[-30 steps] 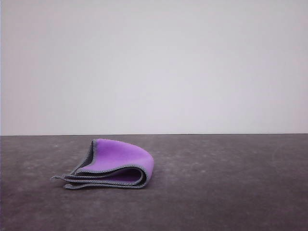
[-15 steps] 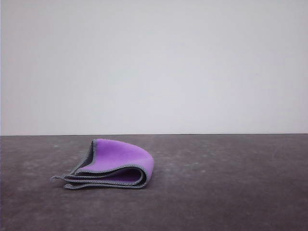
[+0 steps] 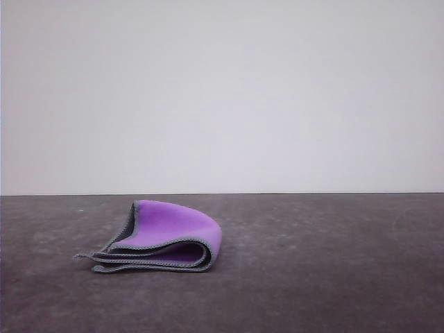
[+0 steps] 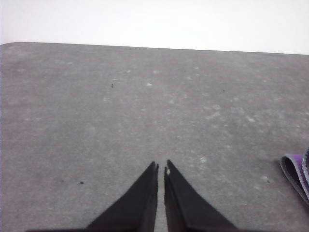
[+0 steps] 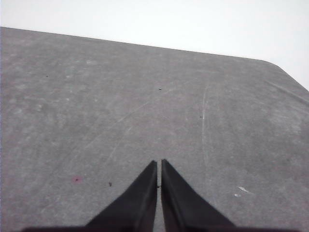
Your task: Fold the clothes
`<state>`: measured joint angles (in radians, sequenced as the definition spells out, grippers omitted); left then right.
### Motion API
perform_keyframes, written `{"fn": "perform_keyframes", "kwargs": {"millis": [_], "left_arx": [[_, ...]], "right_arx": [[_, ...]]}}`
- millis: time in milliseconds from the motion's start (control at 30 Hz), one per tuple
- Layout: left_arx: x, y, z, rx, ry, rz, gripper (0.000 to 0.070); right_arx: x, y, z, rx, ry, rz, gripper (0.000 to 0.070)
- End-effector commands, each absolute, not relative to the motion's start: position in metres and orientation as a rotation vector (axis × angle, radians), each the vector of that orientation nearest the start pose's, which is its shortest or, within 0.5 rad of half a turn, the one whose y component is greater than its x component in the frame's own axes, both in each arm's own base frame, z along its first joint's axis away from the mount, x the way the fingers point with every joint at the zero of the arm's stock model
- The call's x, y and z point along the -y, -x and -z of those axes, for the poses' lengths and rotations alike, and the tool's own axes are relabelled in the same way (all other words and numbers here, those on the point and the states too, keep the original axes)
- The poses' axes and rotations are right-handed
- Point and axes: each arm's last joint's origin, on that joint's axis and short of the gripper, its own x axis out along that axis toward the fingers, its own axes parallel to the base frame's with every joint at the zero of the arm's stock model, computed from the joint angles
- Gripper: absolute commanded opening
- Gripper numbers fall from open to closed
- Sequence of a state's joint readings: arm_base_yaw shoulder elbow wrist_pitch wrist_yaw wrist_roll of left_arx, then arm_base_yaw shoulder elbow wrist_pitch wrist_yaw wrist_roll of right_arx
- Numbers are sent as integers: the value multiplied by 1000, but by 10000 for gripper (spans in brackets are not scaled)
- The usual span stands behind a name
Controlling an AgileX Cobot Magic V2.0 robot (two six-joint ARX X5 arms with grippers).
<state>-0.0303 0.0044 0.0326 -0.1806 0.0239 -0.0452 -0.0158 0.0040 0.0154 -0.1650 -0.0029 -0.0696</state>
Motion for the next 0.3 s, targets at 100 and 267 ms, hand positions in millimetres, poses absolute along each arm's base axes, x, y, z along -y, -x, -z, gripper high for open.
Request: {"fn": "perform_keyframes", "kwargs": {"millis": [100, 267], "left_arx": [[3, -96, -150, -178, 45, 48, 16], [3, -96, -150, -178, 45, 48, 15]], "right_arx": [[2, -96, -152, -146, 52, 14, 10], [2, -96, -152, -146, 52, 14, 10]]}}
